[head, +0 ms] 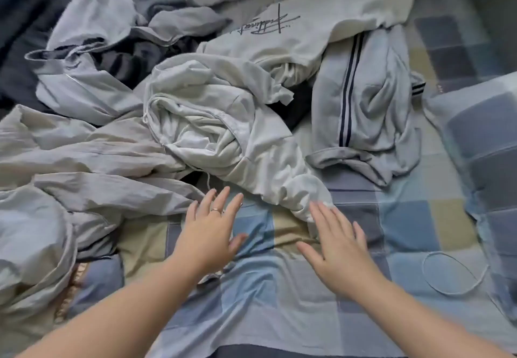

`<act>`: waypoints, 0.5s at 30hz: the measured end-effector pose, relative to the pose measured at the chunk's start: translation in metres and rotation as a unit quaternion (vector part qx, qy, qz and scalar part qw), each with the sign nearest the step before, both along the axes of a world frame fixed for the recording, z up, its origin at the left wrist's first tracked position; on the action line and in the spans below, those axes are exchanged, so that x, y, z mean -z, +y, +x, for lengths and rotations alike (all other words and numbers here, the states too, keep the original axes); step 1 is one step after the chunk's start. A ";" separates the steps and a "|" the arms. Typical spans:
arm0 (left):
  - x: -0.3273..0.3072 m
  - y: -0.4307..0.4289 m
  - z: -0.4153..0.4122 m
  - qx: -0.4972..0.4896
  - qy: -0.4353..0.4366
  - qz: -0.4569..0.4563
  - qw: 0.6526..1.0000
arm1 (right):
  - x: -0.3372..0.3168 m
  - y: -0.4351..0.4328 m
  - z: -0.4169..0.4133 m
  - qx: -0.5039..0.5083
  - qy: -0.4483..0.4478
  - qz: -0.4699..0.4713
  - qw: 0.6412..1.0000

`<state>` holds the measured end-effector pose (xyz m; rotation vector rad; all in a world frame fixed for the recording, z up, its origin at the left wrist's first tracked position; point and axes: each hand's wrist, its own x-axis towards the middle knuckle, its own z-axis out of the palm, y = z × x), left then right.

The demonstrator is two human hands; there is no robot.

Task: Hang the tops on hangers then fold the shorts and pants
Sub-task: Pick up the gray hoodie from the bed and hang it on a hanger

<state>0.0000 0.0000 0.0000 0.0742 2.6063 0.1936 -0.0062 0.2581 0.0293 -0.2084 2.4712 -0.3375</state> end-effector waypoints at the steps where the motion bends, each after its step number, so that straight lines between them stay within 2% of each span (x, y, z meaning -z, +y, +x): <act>1: 0.027 -0.002 -0.014 0.026 0.004 -0.018 0.999 | 0.030 -0.005 -0.013 -0.007 0.002 -0.004 1.000; 5: 0.118 -0.008 -0.074 0.068 0.062 -0.048 0.995 | 0.138 -0.029 -0.061 -0.033 0.037 0.026 0.998; 8: 0.158 -0.011 -0.113 0.087 0.121 -0.079 0.986 | 0.194 -0.046 -0.091 -0.048 0.074 0.055 0.995; 13: 0.174 -0.014 -0.153 0.081 0.181 -0.114 0.973 | 0.222 -0.050 -0.121 -0.056 0.172 0.060 0.982; 15: 0.170 -0.013 -0.158 0.074 0.195 -0.102 0.973 | 0.215 -0.045 -0.126 -0.042 0.173 0.037 0.983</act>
